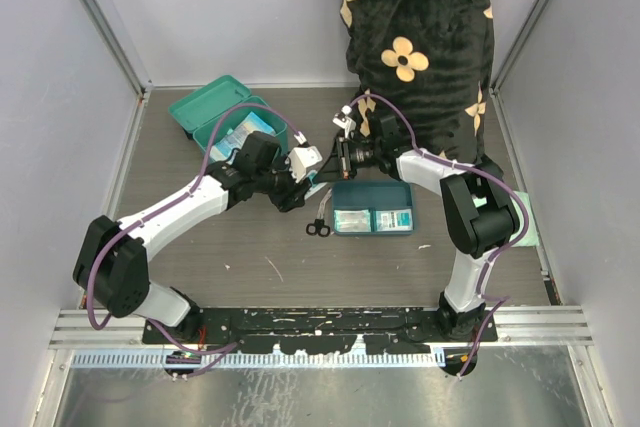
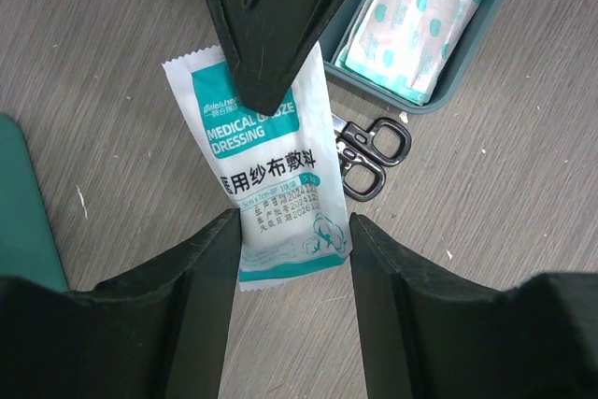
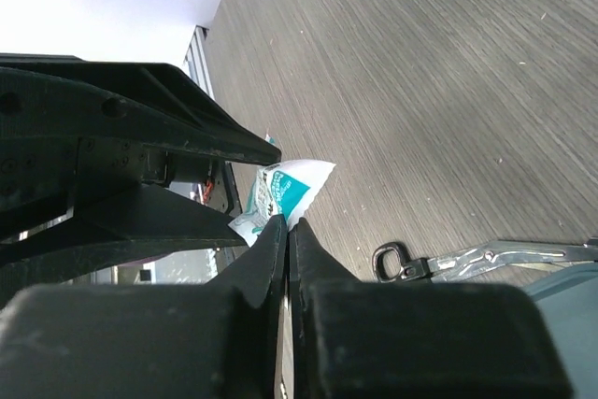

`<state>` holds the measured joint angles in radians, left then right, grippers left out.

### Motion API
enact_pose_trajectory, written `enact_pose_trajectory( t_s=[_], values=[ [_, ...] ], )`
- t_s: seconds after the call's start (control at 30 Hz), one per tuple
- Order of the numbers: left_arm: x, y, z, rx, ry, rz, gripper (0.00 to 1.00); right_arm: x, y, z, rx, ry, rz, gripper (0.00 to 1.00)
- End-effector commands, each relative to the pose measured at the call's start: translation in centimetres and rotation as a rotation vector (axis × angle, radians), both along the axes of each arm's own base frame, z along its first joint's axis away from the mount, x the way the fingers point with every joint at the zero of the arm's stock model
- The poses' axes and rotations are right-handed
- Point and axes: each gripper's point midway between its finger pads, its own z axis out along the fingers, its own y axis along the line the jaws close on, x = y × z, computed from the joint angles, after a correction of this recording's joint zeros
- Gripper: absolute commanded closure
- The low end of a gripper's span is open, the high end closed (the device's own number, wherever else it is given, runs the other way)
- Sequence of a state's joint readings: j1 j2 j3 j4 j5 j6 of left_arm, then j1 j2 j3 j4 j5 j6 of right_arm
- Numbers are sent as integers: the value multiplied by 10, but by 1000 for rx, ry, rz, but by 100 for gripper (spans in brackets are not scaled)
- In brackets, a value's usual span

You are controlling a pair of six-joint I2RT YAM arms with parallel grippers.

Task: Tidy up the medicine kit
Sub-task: Place the medical item at the medicine box compartment.

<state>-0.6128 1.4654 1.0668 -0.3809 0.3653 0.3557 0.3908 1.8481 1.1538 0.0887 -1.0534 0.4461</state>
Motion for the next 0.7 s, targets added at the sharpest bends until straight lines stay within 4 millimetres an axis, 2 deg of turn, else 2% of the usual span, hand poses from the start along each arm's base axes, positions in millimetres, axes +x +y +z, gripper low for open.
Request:
enact_pose_trajectory(
  t_s=[0.0,0.27,0.43,0.67],
  values=[
    [2,-5,21,-56,-49,-13,47,8,1,23,15,-110,9,98],
    [5,4,19,0,-80,-15,16,9,-30,28,-40,-200,-33,99],
    [13,16,20,51,-116,12,0,2,-68,24,-114,-258,-67,99],
    [28,30,27,95,-178,66,2,-7,-141,13,-178,-221,-259,99]
  ],
)
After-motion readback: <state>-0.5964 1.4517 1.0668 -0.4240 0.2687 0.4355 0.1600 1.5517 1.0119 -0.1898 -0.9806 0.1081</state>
